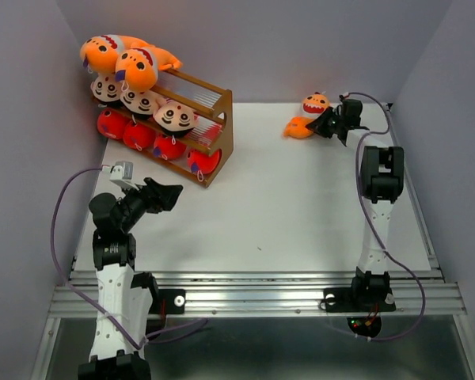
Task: Place and organize the stuffed toys onto the shelf
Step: Grab a stuffed toy with the right arm, then pass the stuffed toy from the right arm to the left
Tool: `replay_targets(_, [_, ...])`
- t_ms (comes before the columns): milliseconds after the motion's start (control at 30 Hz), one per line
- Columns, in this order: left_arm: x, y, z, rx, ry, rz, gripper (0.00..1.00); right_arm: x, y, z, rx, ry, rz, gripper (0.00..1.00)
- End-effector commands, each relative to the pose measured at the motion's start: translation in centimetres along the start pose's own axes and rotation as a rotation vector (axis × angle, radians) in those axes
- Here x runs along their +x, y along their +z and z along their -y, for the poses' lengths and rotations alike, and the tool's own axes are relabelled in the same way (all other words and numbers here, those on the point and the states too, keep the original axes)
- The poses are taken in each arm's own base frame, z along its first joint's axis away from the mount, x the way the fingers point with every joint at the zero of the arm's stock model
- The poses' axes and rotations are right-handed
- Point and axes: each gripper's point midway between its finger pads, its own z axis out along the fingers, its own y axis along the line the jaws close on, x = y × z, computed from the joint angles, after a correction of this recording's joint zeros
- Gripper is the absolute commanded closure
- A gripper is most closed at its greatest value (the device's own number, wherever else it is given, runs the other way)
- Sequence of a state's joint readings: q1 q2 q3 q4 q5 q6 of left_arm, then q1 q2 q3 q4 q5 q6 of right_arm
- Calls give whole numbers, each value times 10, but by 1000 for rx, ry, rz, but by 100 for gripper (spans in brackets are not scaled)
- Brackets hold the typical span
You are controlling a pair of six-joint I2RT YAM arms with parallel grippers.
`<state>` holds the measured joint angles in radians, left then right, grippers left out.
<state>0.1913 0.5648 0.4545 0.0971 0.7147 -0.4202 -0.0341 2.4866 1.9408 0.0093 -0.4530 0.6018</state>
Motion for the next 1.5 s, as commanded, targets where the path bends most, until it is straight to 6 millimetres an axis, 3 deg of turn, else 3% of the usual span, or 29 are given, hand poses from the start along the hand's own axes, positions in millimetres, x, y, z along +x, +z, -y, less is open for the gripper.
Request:
replay_targets(0, [6, 6, 18, 98, 35, -22, 10, -18, -65, -50, -194, -263, -11, 99])
replay_targets(33, [15, 9, 25, 133, 29, -55, 10, -23, -96, -80, -304, -386, -14, 99])
replay_targets(67, [18, 10, 29, 148, 26, -71, 11, -19, -112, -86, -349, -434, -26, 99])
replay_targets(133, [27, 13, 39, 191, 28, -110, 11, 19, -141, -89, -424, -537, -125, 99])
replay_targets(167, [30, 13, 44, 208, 31, -120, 11, 22, -170, -111, -485, -628, -134, 99])
replay_targets(200, [39, 13, 59, 262, 39, -152, 11, 32, -184, -114, -510, -671, -166, 99])
replay_targets(233, [42, 12, 65, 274, 42, -155, 11, 58, -205, -111, -555, -732, -261, 99])
replay_targets(300, [54, 9, 86, 340, 53, -186, 11, 76, -237, -115, -579, -823, -336, 99])
replay_targets(333, [56, 7, 94, 364, 57, -190, 11, 105, -262, -115, -591, -775, -457, 99])
replay_targets(367, [59, 9, 97, 357, 56, -188, 11, 117, -271, -107, -614, -859, -484, 99])
replay_targets(400, [67, 8, 110, 385, 55, -203, 11, 142, -294, -108, -645, -889, -561, 99])
replay_targets(500, [71, 9, 131, 417, 75, -195, 11, 177, -324, -112, -677, -943, -656, 99])
replay_targets(567, [75, 8, 157, 461, 106, -204, 11, 206, -351, -122, -705, -1029, -720, 99])
replay_targets(600, [80, 13, 162, 455, 119, -224, 10, 213, -358, -125, -708, -1057, -732, 99])
replay_targets(633, [77, 13, 180, 481, 152, -210, 10, 216, -370, -132, -700, -1103, -717, 99])
replay_targets(767, [87, 28, 209, 503, 224, -234, 10, 242, -391, -151, -738, -1169, -728, 99])
replay_targets(867, [112, 51, 224, 493, 281, -303, 10, 262, -398, -155, -727, -1200, -761, 99])
replay_targets(900, [106, 58, 233, 489, 289, -285, 10, 267, -398, -153, -716, -1194, -771, 99])
replay_targets(933, [118, 60, 232, 488, 303, -314, 10, 270, -399, -153, -713, -1201, -774, 99])
replay_targets(967, [113, 64, 242, 497, 318, -300, 10, 271, -401, -152, -700, -1216, -774, 99])
replay_targets(1100, [123, 72, 257, 527, 326, -329, 10, 276, -407, -147, -699, -1230, -788, 99])
replay_targets(1333, [131, 50, 278, 708, 320, -361, 10, 284, -412, -132, -701, -1285, -826, 99])
replay_targets(1467, [139, 22, 288, 863, 313, -401, 10, 286, -411, -130, -715, -1293, -833, 99])
